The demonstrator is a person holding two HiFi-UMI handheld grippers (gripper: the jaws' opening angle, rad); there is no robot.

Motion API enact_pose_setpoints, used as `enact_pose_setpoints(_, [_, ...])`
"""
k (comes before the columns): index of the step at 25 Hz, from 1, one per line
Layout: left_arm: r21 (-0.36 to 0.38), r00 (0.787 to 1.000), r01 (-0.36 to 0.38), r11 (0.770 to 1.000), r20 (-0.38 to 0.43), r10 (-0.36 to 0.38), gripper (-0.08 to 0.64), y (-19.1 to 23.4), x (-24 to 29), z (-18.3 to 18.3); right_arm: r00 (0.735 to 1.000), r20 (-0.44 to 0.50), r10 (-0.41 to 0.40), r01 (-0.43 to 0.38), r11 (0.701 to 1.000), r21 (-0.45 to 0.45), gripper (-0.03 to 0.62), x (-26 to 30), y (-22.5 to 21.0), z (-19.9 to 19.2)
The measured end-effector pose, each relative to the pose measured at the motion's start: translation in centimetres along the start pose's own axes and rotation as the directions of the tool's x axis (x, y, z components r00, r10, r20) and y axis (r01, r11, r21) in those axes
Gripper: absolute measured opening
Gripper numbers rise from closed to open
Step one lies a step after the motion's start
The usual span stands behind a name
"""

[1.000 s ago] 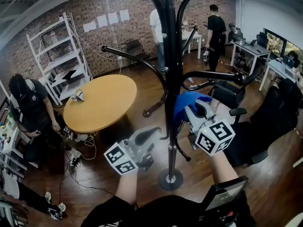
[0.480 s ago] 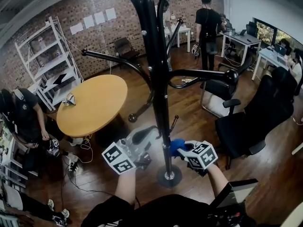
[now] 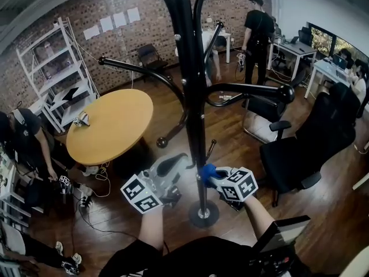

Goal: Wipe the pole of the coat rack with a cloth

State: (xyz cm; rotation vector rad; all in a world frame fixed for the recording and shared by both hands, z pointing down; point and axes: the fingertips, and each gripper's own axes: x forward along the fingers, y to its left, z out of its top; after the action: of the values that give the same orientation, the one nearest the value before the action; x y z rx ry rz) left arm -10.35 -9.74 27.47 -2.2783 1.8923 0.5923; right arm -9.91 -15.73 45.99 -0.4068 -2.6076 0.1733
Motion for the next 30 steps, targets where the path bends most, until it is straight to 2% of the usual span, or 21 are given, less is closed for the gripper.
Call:
enact_pose_setpoints(3, [0.015,1.0,-0.023,1.0,0.011,0.023,0.0,-0.2,-1.1,0.5,0.984,0.173,-0.042,0.043,0.999,0.0,0.021,-0.8,0.4,3.2])
enact_pose_setpoints(4, [0.021,0.999,-0.032,0.999,0.014,0.031,0.0,-0.1,-1.5,0.7,0.966,0.255,-0.038,0.04,0.999,0.0,0.021,-1.9,0.9,5.1])
enact_pose_setpoints(6, [0.031,0.999,-0.045,0.998,0.023,0.045,0.0,0.1,-2.0,1.3,0.913,0.407,-0.01,0.025,0.999,-0.031,0.021,-4.5,2.3,10.2])
enact_pose_setpoints(8, [0.038,0.998,-0.052,0.998,0.032,0.05,0.0,0.1,-2.2,1.8,0.847,0.531,-0.005,0.062,0.994,-0.089,0.021,-7.4,3.8,15.9])
enact_pose_setpoints(9, [0.042,0.998,-0.052,0.998,0.035,0.051,0.0,0.0,-2.3,2.0,0.807,0.591,-0.013,0.097,0.989,-0.109,0.021,-9.1,4.4,18.8])
enact_pose_setpoints(12, [0.054,0.998,-0.049,0.997,0.04,0.047,0.0,-0.6,-2.4,2.2,0.663,0.748,-0.029,0.184,0.975,-0.126,0.021,-14.6,5.8,26.0])
enact_pose_setpoints(13, [0.057,0.998,-0.049,0.997,0.04,0.047,0.0,-0.8,-2.5,2.3,0.623,0.782,-0.026,0.199,0.972,-0.126,0.021,-16.4,6.2,27.7])
enact_pose_setpoints(14, [0.06,0.998,-0.051,0.997,0.041,0.049,0.0,-0.9,-2.7,2.4,0.594,0.804,-0.021,0.206,0.97,-0.127,0.021,-18.2,6.6,29.1])
enact_pose_setpoints(17, [0.069,0.997,-0.063,0.996,0.045,0.06,0.0,-1.0,-3.2,2.6,0.541,0.841,-0.001,0.23,0.962,-0.147,0.023,-23.0,7.9,30.8])
enact_pose_setpoints(18, [0.073,0.997,-0.067,0.995,0.045,0.064,0.0,-1.0,-3.3,2.7,0.513,0.858,0.018,0.24,0.957,-0.163,0.023,-24.7,8.6,30.7])
enact_pose_setpoints(21, [0.078,0.997,-0.069,0.995,0.043,0.066,0.0,-0.8,-3.2,3.1,0.395,0.916,0.069,0.277,0.942,-0.191,0.023,-30.3,11.0,30.4])
enact_pose_setpoints(22, [0.078,0.997,-0.068,0.995,0.043,0.064,0.0,-0.8,-3.2,3.2,0.369,0.927,0.071,0.297,0.936,-0.19,0.023,-31.5,11.6,30.4])
enact_pose_setpoints(25, [0.076,0.997,-0.064,0.995,0.045,0.06,0.0,-0.8,-3.3,3.3,0.345,0.936,0.076,0.307,0.933,-0.189,0.023,-31.6,12.2,30.4])
enact_pose_setpoints(27, [0.07,0.998,-0.054,0.996,0.043,0.051,0.0,-1.1,-3.1,2.9,0.353,0.933,0.07,0.286,0.941,-0.179,0.023,-30.0,11.4,30.6])
enact_pose_setpoints(28, [0.066,0.998,-0.046,0.997,0.04,0.044,0.0,-1.3,-2.9,2.8,0.372,0.927,0.055,0.289,0.942,-0.172,0.023,-28.7,10.6,30.8])
enact_pose_setpoints(30, [0.059,0.999,-0.033,0.998,0.033,0.031,0.0,-1.7,-2.4,2.4,0.438,0.899,0.018,0.303,0.938,-0.167,0.023,-25.4,8.6,31.1])
